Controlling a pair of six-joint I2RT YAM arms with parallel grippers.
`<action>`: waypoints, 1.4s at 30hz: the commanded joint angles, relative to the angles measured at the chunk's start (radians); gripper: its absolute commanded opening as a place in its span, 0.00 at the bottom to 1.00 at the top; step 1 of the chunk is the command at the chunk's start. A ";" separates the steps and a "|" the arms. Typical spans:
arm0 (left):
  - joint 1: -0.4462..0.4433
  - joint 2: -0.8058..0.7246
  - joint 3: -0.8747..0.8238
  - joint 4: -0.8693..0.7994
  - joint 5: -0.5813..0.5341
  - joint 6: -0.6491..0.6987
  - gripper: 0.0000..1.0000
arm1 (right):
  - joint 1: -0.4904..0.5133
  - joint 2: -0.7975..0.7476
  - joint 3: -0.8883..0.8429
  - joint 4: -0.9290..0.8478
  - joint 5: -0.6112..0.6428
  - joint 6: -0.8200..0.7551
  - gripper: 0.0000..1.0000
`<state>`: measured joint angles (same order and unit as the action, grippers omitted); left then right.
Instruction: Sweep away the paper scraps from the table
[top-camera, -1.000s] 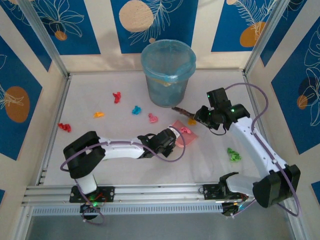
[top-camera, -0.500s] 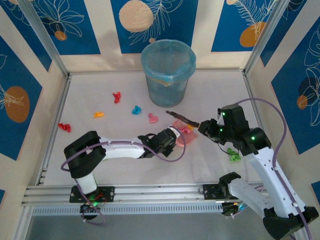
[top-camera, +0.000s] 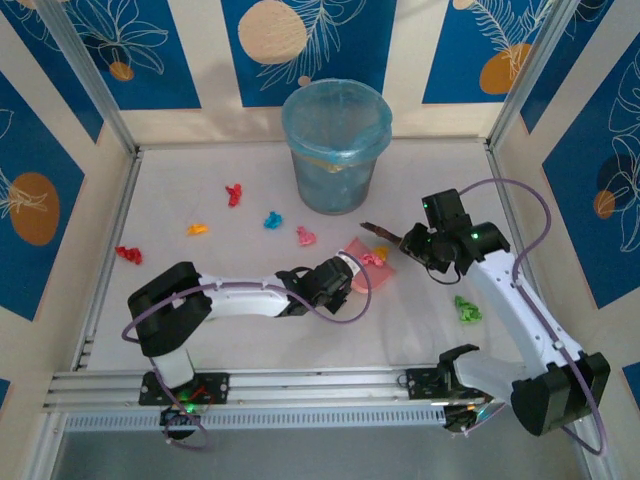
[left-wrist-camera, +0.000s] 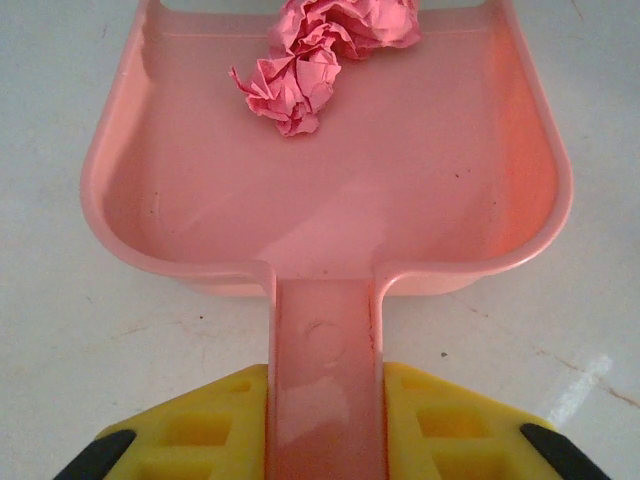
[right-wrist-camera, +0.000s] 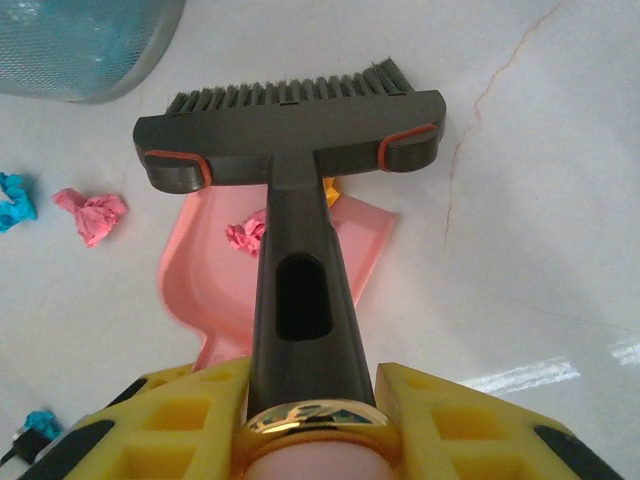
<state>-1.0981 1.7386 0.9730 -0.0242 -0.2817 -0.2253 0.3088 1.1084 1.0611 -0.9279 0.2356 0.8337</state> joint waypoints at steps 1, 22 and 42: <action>-0.006 0.016 0.007 -0.012 -0.008 0.020 0.00 | -0.008 0.018 0.042 0.040 -0.040 -0.035 0.00; -0.008 -0.005 -0.041 0.071 -0.001 0.022 0.00 | 0.172 -0.308 -0.087 -0.036 -0.204 0.133 0.00; -0.048 0.017 -0.057 0.141 -0.025 0.050 0.00 | 0.096 -0.297 -0.130 -0.007 0.047 0.085 0.00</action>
<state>-1.1374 1.7447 0.9058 0.1196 -0.2935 -0.1986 0.4255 0.7986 0.9676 -0.9863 0.2703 0.9398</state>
